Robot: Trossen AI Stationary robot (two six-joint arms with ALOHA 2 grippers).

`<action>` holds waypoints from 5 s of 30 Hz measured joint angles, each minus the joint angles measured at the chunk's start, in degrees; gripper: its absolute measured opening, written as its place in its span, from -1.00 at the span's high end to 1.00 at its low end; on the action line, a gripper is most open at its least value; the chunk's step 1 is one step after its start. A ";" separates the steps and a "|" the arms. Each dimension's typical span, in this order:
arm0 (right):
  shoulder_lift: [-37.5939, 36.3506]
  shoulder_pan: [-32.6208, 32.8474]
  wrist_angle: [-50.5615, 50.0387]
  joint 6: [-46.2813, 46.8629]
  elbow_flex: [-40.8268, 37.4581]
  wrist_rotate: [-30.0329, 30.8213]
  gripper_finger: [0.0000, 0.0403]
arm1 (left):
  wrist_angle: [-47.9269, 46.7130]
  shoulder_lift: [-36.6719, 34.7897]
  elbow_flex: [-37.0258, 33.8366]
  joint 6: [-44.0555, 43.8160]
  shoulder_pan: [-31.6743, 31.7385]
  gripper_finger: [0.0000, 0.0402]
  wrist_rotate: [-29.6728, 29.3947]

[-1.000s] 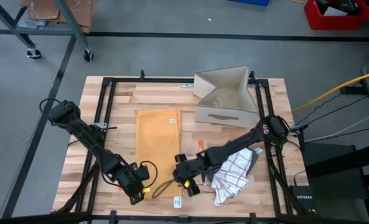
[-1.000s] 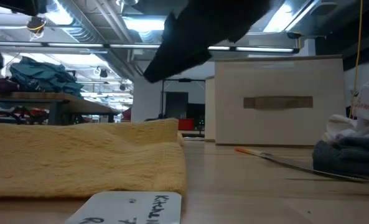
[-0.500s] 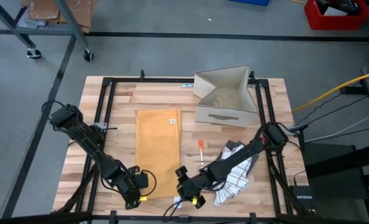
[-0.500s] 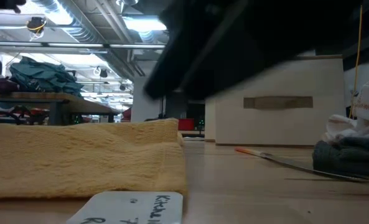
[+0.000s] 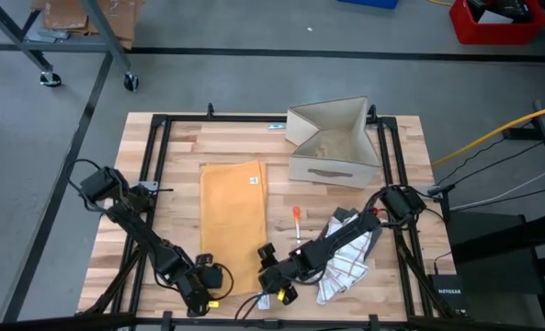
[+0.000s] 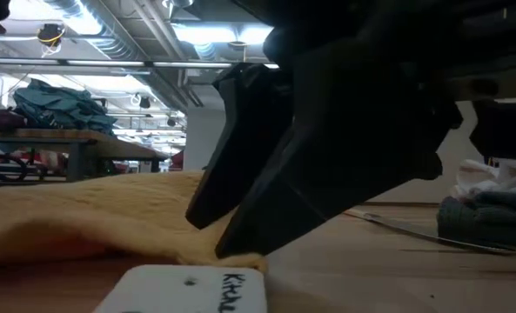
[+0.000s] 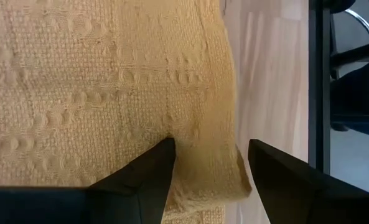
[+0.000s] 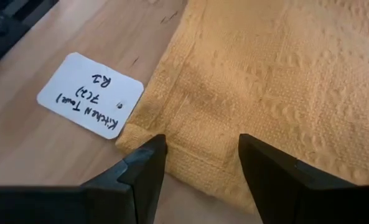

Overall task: Fold towel
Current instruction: Fold the orange kitchen towel

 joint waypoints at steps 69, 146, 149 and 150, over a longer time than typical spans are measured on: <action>1.92 8.38 -39.64 22.93 30.60 3.82 0.94 | 25.65 -6.17 -0.16 -26.71 -2.42 0.99 0.94; 4.49 -24.84 -53.85 12.83 33.68 9.19 -0.21 | -42.61 -18.28 -0.37 -8.87 26.44 0.90 -23.33; 4.49 -24.84 -53.81 12.81 33.68 9.17 -0.21 | -42.64 -18.28 -0.37 -6.20 26.43 0.79 -22.62; 4.49 -24.84 -53.81 12.79 33.68 9.18 -0.21 | -42.58 -18.28 -0.41 -6.24 26.45 0.72 -22.45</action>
